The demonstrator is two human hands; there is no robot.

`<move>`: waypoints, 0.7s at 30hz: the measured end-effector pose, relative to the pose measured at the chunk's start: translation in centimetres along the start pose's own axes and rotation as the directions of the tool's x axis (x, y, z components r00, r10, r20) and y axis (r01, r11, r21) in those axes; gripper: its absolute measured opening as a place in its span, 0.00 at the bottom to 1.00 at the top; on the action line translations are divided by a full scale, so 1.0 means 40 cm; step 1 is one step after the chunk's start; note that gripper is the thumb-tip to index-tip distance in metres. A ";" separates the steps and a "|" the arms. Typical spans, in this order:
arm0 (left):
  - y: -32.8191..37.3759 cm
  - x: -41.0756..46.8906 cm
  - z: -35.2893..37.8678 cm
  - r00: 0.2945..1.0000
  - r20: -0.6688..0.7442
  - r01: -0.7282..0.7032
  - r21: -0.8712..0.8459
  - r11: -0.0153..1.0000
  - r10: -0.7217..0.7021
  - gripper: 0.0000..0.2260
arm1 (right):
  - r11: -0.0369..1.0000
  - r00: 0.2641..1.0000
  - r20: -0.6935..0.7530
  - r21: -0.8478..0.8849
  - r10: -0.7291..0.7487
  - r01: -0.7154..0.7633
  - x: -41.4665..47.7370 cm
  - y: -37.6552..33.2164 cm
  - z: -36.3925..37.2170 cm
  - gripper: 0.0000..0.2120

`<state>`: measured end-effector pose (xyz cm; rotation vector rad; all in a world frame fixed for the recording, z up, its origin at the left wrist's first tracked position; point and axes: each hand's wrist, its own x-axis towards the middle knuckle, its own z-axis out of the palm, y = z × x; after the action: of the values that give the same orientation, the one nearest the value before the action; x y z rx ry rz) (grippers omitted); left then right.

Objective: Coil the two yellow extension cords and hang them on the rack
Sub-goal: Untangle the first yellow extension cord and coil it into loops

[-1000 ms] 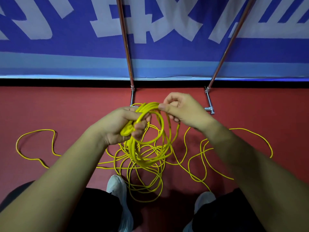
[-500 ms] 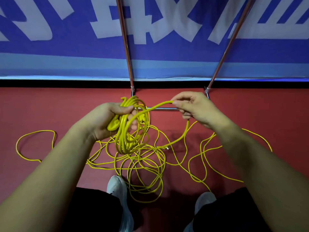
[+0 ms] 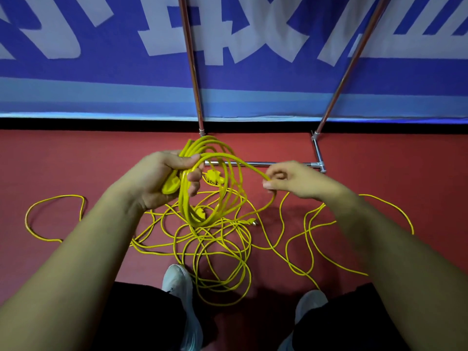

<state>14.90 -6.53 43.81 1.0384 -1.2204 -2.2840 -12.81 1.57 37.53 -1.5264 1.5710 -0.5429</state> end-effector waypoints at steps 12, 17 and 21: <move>0.000 0.012 -0.034 0.995 -0.082 0.052 0.000 0.999 -0.051 0.10 | 0.933 0.976 -0.177 0.313 -0.124 0.175 -0.017 -0.059 -0.053 0.07; -0.010 0.013 -0.064 0.985 -0.161 0.078 0.100 0.992 -0.061 0.17 | 0.946 0.983 -0.106 0.273 -0.153 0.177 -0.022 -0.069 -0.057 0.07; -0.031 0.014 -0.092 0.981 -0.137 0.166 0.219 0.961 -0.138 0.27 | 0.934 0.965 -0.216 0.293 -0.146 0.207 -0.012 -0.069 -0.057 0.08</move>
<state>17.28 -8.23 41.21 1.3765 -1.4242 -2.1892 -13.09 1.02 41.09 -1.4092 1.4111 -1.0189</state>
